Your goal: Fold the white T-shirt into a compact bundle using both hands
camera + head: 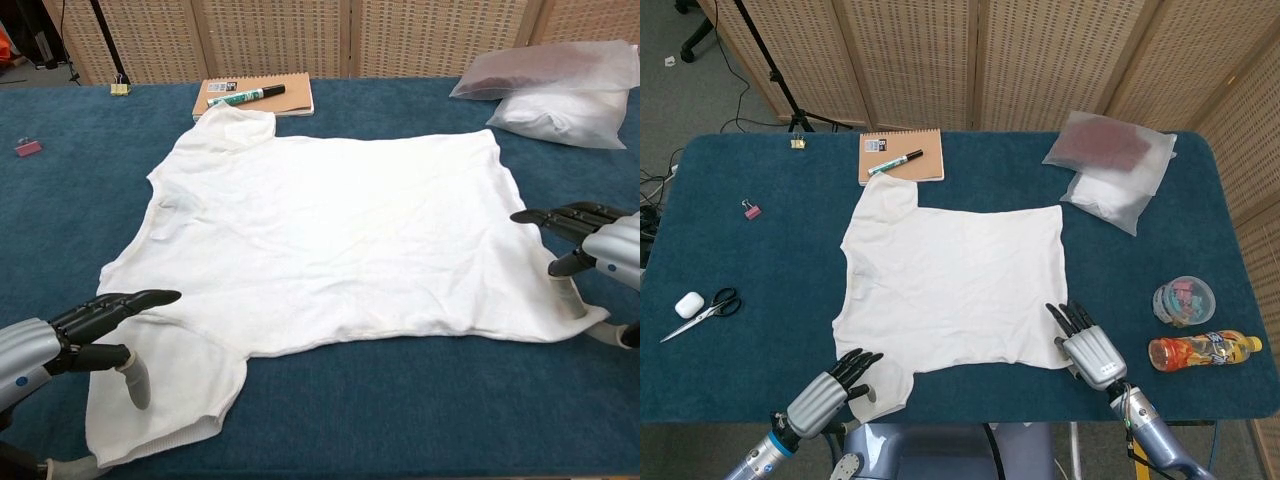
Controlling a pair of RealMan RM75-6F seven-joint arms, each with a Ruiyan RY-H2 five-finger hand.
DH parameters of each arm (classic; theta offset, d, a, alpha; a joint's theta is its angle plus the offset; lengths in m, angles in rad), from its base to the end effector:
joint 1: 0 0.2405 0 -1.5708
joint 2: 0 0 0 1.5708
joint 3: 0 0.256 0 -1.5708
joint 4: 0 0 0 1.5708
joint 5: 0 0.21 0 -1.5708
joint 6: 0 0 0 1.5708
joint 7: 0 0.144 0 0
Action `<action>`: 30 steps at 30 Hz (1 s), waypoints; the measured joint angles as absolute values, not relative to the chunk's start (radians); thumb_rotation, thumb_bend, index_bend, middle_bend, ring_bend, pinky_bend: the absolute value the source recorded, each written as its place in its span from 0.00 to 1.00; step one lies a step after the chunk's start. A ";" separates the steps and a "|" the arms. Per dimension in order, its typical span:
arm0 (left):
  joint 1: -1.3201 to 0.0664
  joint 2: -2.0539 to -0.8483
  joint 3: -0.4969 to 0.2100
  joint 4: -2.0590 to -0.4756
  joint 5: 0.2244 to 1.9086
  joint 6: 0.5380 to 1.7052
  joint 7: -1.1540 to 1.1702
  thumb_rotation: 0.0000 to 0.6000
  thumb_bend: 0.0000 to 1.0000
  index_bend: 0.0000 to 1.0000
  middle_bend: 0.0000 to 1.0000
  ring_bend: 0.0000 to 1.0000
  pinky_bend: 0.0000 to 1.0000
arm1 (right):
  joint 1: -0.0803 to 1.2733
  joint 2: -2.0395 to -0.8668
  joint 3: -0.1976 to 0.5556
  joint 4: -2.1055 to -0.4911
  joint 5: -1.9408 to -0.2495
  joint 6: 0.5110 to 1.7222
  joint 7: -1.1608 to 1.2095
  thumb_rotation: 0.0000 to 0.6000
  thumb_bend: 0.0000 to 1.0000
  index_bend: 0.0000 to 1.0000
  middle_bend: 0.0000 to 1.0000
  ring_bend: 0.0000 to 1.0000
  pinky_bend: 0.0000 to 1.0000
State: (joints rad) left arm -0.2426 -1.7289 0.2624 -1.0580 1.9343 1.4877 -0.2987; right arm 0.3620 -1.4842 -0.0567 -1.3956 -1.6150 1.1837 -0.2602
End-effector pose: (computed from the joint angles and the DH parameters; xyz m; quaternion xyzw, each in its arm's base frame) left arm -0.2521 0.1375 -0.0526 -0.7431 -0.4042 -0.4817 0.2288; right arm -0.2559 -0.2233 -0.0013 0.7888 -0.3020 0.3275 0.4235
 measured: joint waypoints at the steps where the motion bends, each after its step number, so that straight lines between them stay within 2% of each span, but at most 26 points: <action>1: -0.242 -1.730 0.263 -1.057 1.932 1.487 -0.301 1.00 0.23 0.49 0.00 0.00 0.00 | 0.362 -1.484 -0.056 -1.395 -1.615 1.184 -0.260 1.00 0.49 0.63 0.00 0.00 0.00; 14: -0.246 -1.726 0.276 -1.072 1.900 1.467 -0.384 1.00 0.35 0.52 0.00 0.00 0.00 | 0.364 -1.482 -0.053 -1.395 -1.609 1.183 -0.254 1.00 0.49 0.63 0.00 0.00 0.00; 24: -0.251 -1.718 0.281 -1.105 1.878 1.452 -0.427 1.00 0.47 0.64 0.00 0.00 0.00 | 0.364 -1.476 -0.049 -1.397 -1.604 1.185 -0.242 1.00 0.49 0.63 0.00 0.00 0.00; 30: -0.254 -1.710 0.276 -1.114 1.872 1.456 -0.431 1.00 0.49 0.69 0.00 0.00 0.00 | 0.362 -1.468 -0.038 -1.402 -1.600 1.200 -0.233 1.00 0.49 0.64 0.00 0.00 0.00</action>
State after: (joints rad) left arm -0.2538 -1.7104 0.2757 -1.1142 1.8722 1.4561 -0.4309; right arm 0.3625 -1.4684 -0.0381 -1.4020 -1.6002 1.2002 -0.2327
